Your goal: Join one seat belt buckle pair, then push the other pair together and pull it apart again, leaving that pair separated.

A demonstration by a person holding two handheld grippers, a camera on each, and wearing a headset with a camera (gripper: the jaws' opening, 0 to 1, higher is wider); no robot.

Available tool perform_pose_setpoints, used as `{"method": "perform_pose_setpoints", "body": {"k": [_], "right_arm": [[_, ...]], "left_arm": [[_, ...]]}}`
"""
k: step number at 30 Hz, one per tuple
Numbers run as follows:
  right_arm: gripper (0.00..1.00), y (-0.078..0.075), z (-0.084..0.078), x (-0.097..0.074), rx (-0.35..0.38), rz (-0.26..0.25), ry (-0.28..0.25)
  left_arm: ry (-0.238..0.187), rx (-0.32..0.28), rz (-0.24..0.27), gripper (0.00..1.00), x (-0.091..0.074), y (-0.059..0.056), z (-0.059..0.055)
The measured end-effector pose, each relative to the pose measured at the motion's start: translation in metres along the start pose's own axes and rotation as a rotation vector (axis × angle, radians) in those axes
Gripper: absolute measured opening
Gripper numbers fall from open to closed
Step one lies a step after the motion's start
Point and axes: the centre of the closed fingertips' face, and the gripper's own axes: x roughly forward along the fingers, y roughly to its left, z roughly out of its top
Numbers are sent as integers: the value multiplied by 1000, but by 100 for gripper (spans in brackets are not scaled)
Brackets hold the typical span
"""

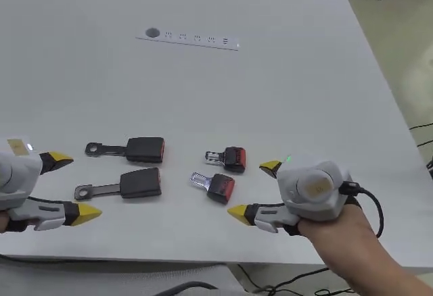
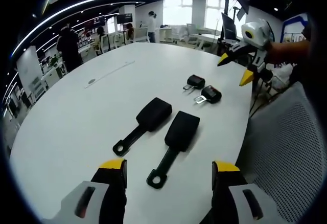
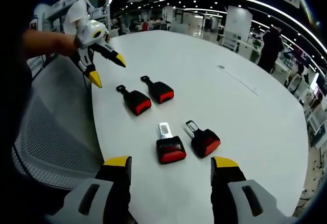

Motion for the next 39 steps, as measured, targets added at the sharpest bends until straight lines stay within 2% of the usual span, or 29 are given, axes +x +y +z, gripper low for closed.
{"method": "perform_pose_setpoints", "body": {"k": [4,6,9,13,18,19,23,29,37,39], "right_arm": [[60,4,0,4,-15,15,10],[58,6,0,6,-23,22,14],[54,7,-1,12,-40,28,25],[54,9,1,17,-48,38,20],[49,12,0,28,-71,67,43],[48,12,0,29,-69,71,50],[46,10,2,37,-98,83,55],[44,8,2,47,-127,103,76],[43,10,-5,56,-137,131,109],[42,10,-8,58,-139,136,113]], "left_arm": [[1,8,-14,65,5,-4,5],[4,24,-16,65,8,-3,4],[4,42,-28,65,18,-5,10],[13,72,-51,61,30,-8,12],[47,138,-63,59,47,-11,16],[49,144,-67,59,48,-9,16],[52,166,-93,56,54,-17,26],[75,215,-128,49,66,-21,30],[124,267,-154,44,75,-21,24],[132,279,-162,43,76,-25,25]]}}
